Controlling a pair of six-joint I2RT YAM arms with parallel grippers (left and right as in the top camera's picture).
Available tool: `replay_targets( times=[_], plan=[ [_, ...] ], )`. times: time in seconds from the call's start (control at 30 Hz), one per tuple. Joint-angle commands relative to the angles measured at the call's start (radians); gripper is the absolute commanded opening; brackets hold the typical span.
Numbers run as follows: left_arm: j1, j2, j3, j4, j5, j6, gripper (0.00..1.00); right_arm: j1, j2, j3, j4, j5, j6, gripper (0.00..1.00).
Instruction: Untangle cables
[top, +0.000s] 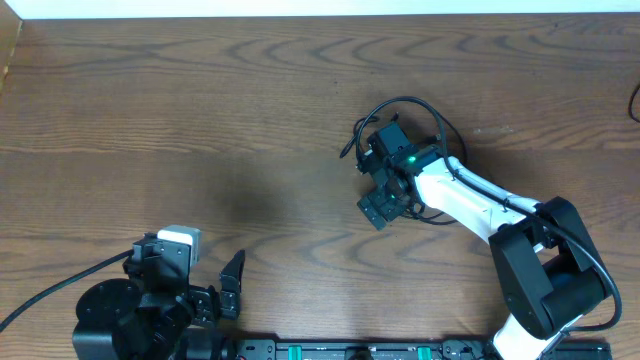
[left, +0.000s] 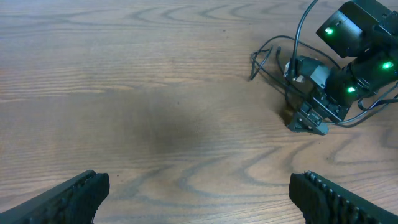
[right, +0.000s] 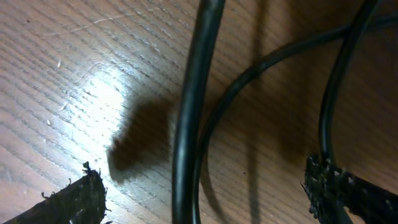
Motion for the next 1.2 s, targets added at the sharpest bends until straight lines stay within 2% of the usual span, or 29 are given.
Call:
replay_targets(
  times=[0.0, 0.13, 0.3, 0.53, 0.73, 1.17],
  plan=[
    [0.002, -0.001, 0.007, -0.001, 0.002, 0.018, 1.00, 0.003, -0.005, 0.017, -0.007, 0.005, 0.006, 0.99],
    [0.002, -0.001, 0.007, -0.001, 0.002, 0.018, 1.00, 0.008, -0.037, 0.052, -0.084, -0.076, 0.008, 0.99],
    [0.002, -0.001, 0.007, -0.001, 0.002, 0.018, 1.00, 0.008, -0.110, 0.085, -0.159, -0.069, 0.005, 0.99],
    [0.002, -0.001, 0.007, -0.001, 0.002, 0.018, 1.00, 0.004, -0.118, 0.075, -0.086, 0.026, -0.116, 0.99],
    [0.002, -0.001, 0.007, -0.001, 0.002, 0.018, 1.00, -0.014, -0.030, 0.071, -0.060, 0.016, -0.124, 0.99],
    [0.002, -0.001, 0.007, -0.001, 0.002, 0.018, 1.00, -0.083, 0.039, 0.071, -0.005, -0.143, -0.158, 0.99]
  ],
)
